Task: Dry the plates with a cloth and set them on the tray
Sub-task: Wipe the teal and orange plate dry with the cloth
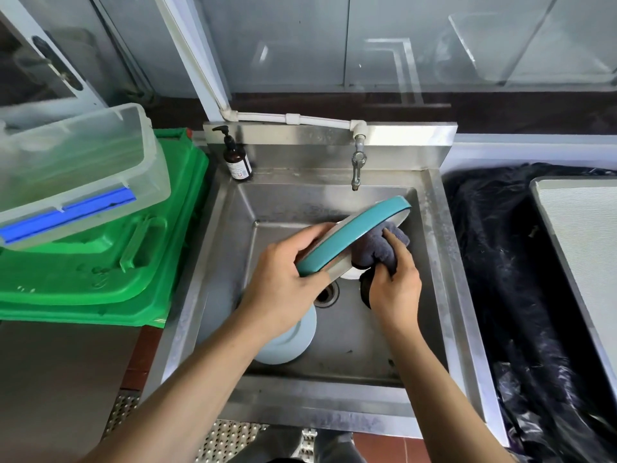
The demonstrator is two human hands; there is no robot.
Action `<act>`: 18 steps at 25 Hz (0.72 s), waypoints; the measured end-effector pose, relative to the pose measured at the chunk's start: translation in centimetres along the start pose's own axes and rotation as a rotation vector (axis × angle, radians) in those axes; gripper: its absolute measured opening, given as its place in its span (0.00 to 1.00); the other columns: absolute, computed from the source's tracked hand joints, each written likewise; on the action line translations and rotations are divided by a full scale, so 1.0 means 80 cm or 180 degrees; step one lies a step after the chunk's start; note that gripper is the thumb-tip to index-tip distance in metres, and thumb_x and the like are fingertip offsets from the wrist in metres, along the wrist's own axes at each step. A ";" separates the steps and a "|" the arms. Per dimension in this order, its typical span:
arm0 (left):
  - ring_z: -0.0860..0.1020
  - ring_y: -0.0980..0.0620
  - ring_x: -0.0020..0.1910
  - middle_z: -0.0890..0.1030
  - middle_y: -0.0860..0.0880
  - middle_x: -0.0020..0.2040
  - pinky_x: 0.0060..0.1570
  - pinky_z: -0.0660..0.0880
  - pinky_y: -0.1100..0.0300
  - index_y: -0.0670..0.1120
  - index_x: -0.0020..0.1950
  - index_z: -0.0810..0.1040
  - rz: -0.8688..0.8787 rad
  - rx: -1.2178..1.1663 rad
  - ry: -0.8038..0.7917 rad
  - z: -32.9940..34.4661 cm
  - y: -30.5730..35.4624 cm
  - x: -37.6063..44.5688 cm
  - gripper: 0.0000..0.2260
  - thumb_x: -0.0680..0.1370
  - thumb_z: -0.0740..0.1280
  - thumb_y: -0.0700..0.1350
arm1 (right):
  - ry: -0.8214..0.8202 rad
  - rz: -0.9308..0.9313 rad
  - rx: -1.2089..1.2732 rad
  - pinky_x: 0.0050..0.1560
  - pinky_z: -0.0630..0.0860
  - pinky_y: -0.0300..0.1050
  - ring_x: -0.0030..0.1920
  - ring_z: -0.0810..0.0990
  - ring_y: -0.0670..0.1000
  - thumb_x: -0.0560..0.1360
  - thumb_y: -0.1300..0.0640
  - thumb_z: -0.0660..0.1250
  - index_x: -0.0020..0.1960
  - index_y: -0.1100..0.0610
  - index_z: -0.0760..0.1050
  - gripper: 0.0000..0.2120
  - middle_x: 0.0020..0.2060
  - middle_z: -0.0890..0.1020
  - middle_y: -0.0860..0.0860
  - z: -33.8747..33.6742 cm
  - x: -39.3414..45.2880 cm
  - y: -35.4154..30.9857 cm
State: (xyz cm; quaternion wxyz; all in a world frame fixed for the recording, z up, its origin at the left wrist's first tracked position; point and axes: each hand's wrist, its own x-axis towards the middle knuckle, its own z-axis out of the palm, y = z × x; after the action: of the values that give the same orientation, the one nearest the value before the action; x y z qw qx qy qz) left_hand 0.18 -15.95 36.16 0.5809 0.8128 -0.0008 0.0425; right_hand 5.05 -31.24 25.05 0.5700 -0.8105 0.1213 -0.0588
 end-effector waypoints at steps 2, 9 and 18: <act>0.81 0.64 0.48 0.84 0.63 0.49 0.47 0.74 0.72 0.67 0.55 0.79 -0.0092 -0.0084 0.0107 -0.003 -0.012 0.002 0.28 0.65 0.64 0.36 | 0.0057 0.0017 0.0070 0.66 0.71 0.40 0.67 0.77 0.49 0.78 0.68 0.60 0.73 0.49 0.75 0.27 0.68 0.79 0.48 0.000 0.002 -0.004; 0.70 0.54 0.34 0.75 0.53 0.32 0.34 0.66 0.65 0.49 0.44 0.84 -0.1041 -0.1422 0.0445 0.005 -0.040 -0.001 0.21 0.60 0.61 0.32 | -0.0231 -0.0590 0.0695 0.76 0.66 0.48 0.73 0.71 0.45 0.77 0.72 0.58 0.74 0.54 0.73 0.28 0.72 0.76 0.48 0.014 0.009 -0.044; 0.67 0.43 0.45 0.72 0.39 0.43 0.48 0.61 0.49 0.38 0.51 0.80 -0.1528 -0.1722 0.0664 -0.016 -0.039 -0.001 0.24 0.57 0.60 0.31 | -0.0716 -0.1315 0.0326 0.77 0.63 0.49 0.74 0.69 0.46 0.72 0.75 0.59 0.70 0.59 0.76 0.29 0.71 0.76 0.53 0.039 0.008 -0.052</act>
State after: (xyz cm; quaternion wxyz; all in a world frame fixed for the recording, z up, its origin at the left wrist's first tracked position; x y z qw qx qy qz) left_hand 0.14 -13.72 33.62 0.7650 0.5984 0.2377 -0.0141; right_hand 6.96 -27.24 27.88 0.5962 -0.7896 -0.1144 -0.0897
